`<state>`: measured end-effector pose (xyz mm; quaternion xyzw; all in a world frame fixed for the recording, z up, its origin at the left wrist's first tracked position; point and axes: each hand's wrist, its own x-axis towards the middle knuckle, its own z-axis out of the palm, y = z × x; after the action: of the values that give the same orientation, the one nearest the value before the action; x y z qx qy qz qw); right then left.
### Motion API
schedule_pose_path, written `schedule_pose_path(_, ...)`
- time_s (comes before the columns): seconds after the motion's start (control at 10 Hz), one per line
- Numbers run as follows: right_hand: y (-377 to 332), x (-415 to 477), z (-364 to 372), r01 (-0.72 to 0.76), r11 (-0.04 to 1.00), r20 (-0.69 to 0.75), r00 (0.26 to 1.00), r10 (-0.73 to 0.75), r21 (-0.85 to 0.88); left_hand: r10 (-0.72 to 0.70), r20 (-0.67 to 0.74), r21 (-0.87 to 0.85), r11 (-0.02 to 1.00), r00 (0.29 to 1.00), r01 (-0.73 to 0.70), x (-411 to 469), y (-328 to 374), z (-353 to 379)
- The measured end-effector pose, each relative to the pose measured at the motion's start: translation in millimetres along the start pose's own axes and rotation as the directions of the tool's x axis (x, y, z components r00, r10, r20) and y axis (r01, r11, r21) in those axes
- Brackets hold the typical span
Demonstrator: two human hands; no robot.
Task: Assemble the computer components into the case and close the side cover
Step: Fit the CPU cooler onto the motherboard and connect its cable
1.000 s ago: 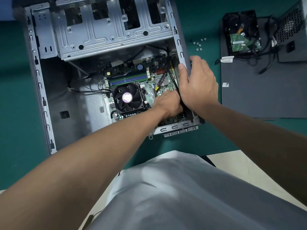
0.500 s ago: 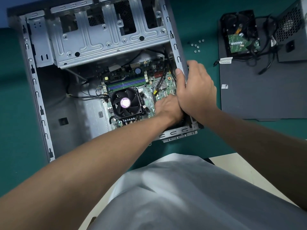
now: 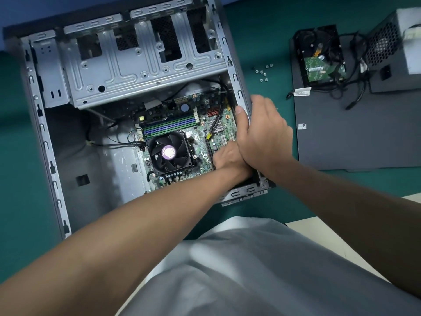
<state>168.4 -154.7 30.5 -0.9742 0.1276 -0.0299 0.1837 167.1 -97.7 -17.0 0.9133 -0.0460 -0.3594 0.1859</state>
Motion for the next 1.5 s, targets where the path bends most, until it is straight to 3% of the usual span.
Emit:
schedule_pose_path(0.3, -0.6, 0.6, -0.2, 0.012, 1.0, -0.017, 1.0, -0.012, -0.012, -0.233, 0.086, -0.409, 0.878, 0.969, 0.247, 0.9, 1.6, -7.8)
schedule_pose_path(0.5, -0.6, 0.6, -0.6, 0.022, 1.0, -0.026, 0.999, -0.022, -0.01, -0.154, 0.076, -0.41, 0.896, 0.985, 0.172, 1.0, 4.1, -8.9)
schedule_pose_path(0.8, -0.3, 1.4, -0.4, 0.021, 1.0, -0.027, 0.999, -0.021, -0.01, -0.141, 0.104, -0.474, 0.863, 0.984, 0.174, -1.6, -3.7, -9.3)
schedule_pose_path(1.1, -1.7, 1.5, 0.7, 0.026, 0.999, -0.039, 0.999, -0.027, -0.037, -0.113, 0.073, -0.39, 0.911, 0.991, 0.133, -2.9, -0.4, -12.8)
schedule_pose_path(1.2, -2.9, 1.3, -0.3, 0.026, 0.998, -0.037, 0.999, -0.028, -0.058, -0.09, 0.025, -0.263, 0.96, 0.996, 0.093, -2.3, -1.1, -9.6)
schedule_pose_path(1.4, -2.5, 0.9, -0.1, 0.0, 0.997, -0.012, 1.0, -0.001, -0.081, 0.161, -0.053, 0.038, 0.986, 0.985, -0.16, -0.7, -10.7, -3.7)
schedule_pose_path(1.5, -2.8, 1.4, 0.4, -0.003, 0.996, -0.009, 1.0, 0.002, -0.091, 0.221, 0.008, 0.05, 0.974, 0.975, -0.221, 4.9, -20.8, -8.4)
